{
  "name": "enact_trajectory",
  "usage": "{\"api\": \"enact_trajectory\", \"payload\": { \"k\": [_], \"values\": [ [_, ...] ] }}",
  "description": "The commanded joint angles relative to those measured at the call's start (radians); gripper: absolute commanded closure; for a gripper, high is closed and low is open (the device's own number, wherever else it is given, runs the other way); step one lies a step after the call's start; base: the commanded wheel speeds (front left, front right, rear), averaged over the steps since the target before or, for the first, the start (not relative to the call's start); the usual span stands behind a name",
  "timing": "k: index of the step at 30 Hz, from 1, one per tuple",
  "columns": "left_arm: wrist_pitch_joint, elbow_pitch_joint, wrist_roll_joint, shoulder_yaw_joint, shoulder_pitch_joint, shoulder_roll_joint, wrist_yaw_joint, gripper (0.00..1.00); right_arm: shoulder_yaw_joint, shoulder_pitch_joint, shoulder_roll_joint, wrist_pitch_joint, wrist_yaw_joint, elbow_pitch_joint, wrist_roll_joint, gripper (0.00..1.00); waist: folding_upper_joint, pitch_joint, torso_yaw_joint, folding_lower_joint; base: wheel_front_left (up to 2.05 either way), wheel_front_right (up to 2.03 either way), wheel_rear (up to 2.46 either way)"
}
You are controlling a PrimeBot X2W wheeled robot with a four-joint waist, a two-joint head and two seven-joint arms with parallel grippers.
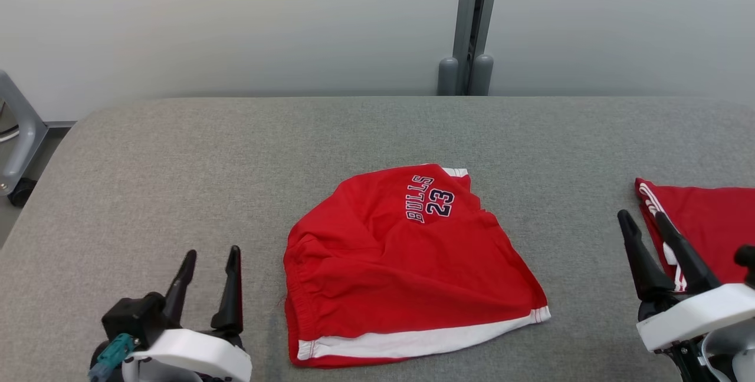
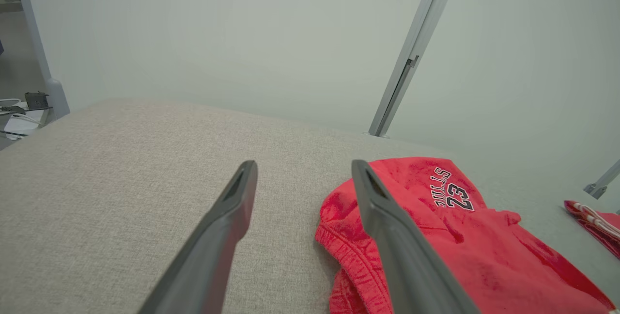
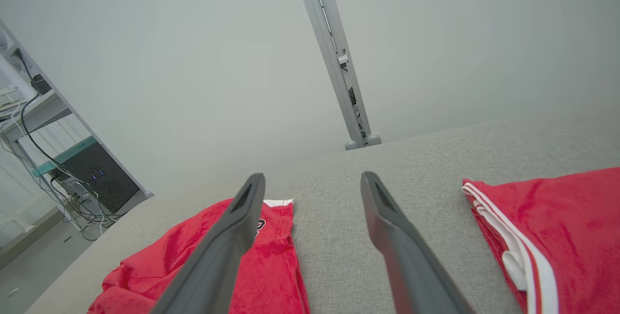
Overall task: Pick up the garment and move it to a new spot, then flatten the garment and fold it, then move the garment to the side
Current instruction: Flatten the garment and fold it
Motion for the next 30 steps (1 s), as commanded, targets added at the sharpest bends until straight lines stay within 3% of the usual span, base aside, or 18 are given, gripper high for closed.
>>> {"api": "enact_trajectory", "payload": {
  "k": [1,10,18,30],
  "values": [
    [-0.010,-0.017,0.009,0.012,0.013,0.013,0.003,0.00,-0.018,0.012,0.008,-0.037,0.001,-0.015,-0.040,0.00,-0.0001,-0.001,-0.002,0.0000,0.00,0.00,0.00],
    [-0.027,-0.106,0.074,0.087,0.067,-0.003,0.010,0.00,-0.058,0.069,0.092,-0.200,0.001,0.006,-0.270,0.00,-0.0001,-0.006,-0.011,0.0000,0.00,0.00,0.00],
    [-0.027,-0.150,0.150,0.144,0.119,-0.060,-0.017,0.00,-0.044,0.079,0.116,-0.228,0.000,0.058,-0.346,0.00,-0.0001,-0.014,-0.006,0.0000,0.00,0.00,0.00],
    [-0.027,-0.153,0.239,0.183,0.138,-0.094,-0.065,0.00,-0.050,0.052,0.129,-0.238,0.000,0.055,-0.410,0.00,-0.0001,-0.016,-0.002,0.0000,0.00,0.00,0.00]
  ]
}}
